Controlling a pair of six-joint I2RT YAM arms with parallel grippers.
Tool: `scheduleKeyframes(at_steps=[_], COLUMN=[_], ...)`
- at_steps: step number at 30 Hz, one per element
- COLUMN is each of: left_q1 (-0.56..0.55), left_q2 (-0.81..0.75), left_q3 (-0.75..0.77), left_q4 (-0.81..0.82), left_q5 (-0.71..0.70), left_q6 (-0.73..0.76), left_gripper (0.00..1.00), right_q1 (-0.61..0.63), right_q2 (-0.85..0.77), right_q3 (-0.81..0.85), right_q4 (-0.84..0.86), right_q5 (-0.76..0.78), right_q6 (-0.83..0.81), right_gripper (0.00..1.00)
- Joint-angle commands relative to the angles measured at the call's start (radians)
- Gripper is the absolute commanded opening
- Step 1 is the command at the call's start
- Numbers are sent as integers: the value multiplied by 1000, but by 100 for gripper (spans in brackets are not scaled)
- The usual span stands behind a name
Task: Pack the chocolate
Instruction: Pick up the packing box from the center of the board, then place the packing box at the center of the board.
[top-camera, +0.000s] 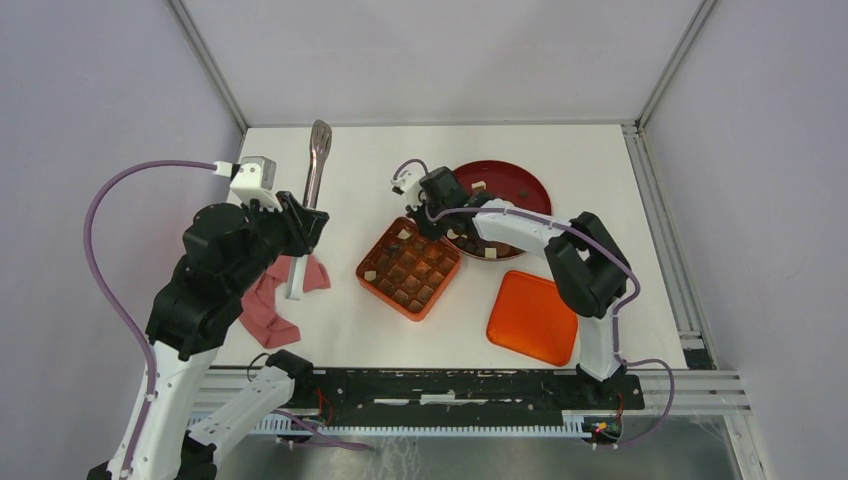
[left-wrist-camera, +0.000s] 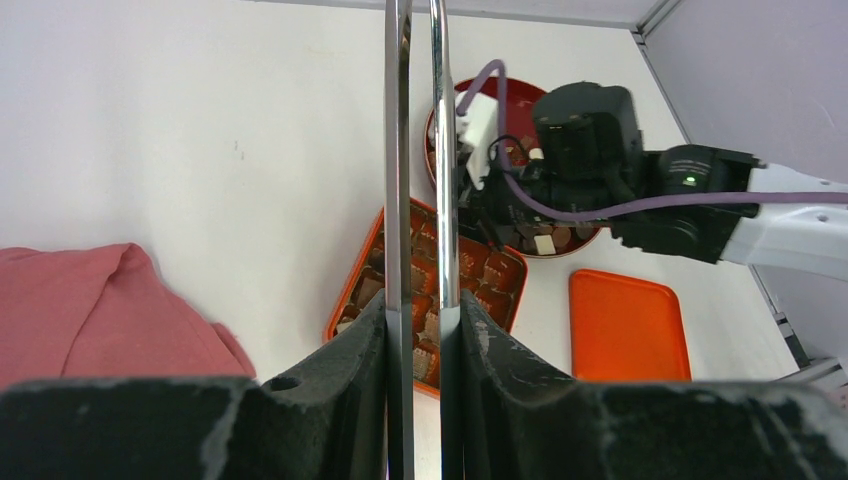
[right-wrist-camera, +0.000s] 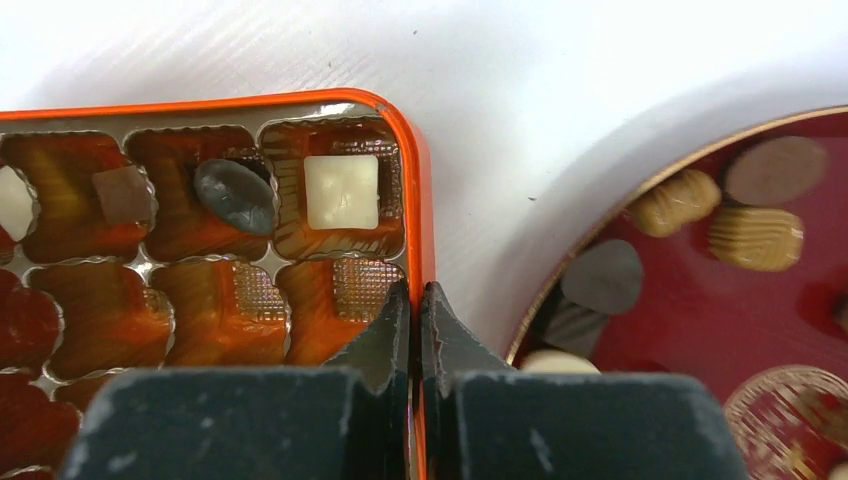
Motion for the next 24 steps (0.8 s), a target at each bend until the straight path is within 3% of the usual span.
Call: scheduleKeyframes(at_steps=[1,11,24], left_q1=[4,4,4], left_q2=[7,15,38], left_q3=[35,35,122], left_q4=[32,33,46], left_q5=[-8,-12,21], left_q6=[-30,-24,9], left_gripper=[31,31,30], right_q1=[-3,-2,38], right_q2=[-195,-313,-393], right_q3=[-62,-63,-38], right_q4=[216,202,203], right_q5=[60,56,110], right_q6=[33,58,-101], right_gripper=[0,0,0])
